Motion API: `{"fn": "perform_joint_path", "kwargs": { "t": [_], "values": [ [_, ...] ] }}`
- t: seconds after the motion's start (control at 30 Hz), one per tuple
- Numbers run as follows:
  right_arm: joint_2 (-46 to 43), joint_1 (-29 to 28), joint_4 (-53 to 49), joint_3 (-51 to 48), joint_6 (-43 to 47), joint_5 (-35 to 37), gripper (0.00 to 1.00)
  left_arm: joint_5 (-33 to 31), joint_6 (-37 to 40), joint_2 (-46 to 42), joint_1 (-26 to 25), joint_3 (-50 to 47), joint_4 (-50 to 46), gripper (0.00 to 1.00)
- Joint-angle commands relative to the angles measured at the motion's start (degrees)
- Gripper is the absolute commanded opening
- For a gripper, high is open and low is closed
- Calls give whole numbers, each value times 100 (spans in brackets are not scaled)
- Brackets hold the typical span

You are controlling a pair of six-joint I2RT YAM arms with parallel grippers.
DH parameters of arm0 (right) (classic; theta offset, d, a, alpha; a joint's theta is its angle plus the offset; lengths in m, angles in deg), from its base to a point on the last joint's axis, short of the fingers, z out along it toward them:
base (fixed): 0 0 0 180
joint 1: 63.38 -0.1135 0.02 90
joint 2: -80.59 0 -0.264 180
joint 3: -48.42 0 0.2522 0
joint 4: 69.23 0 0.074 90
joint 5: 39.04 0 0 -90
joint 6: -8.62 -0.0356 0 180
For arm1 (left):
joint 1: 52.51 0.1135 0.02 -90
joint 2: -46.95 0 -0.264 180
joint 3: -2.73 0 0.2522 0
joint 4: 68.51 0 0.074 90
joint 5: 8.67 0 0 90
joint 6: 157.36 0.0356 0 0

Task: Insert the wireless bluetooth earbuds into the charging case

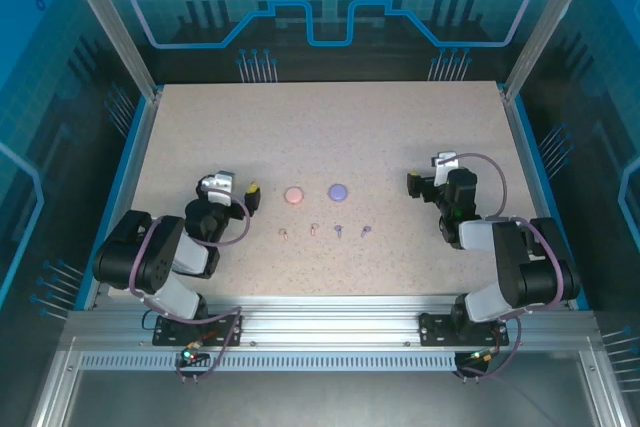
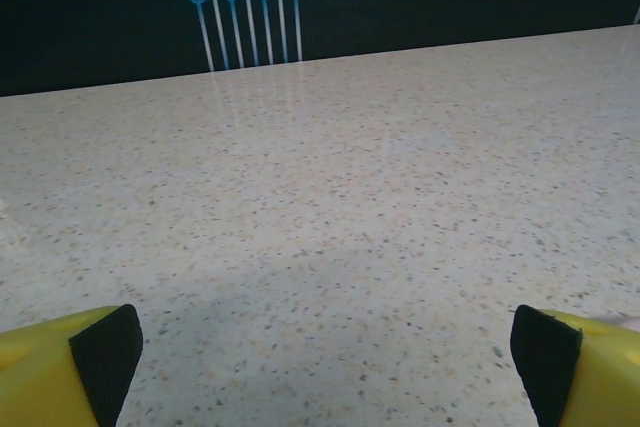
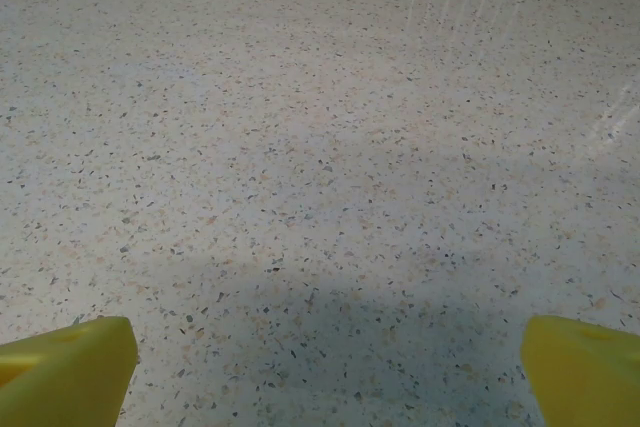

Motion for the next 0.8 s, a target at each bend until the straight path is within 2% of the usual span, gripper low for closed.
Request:
{"fn": "perform_joint_path", "kwargs": {
  "t": [0.0,0.17,0.47,0.67,0.77],
  "values": [
    [52,7,166,105,36,84,100,-557,-222,45,-16,59,217,99],
    [53,6,160,109,31,82,100,-309,-162,27,-21,20,218,99],
    [53,3,164,107,29,77,100,-544,-267,30,22,83,170,99],
    [53,8,156,108,31,75,100,-207,-155,-64,18,241,-207,99],
    [55,3,164,106,33,76,100,-138,-131,-215,23,428,-790,99]
  ]
}}
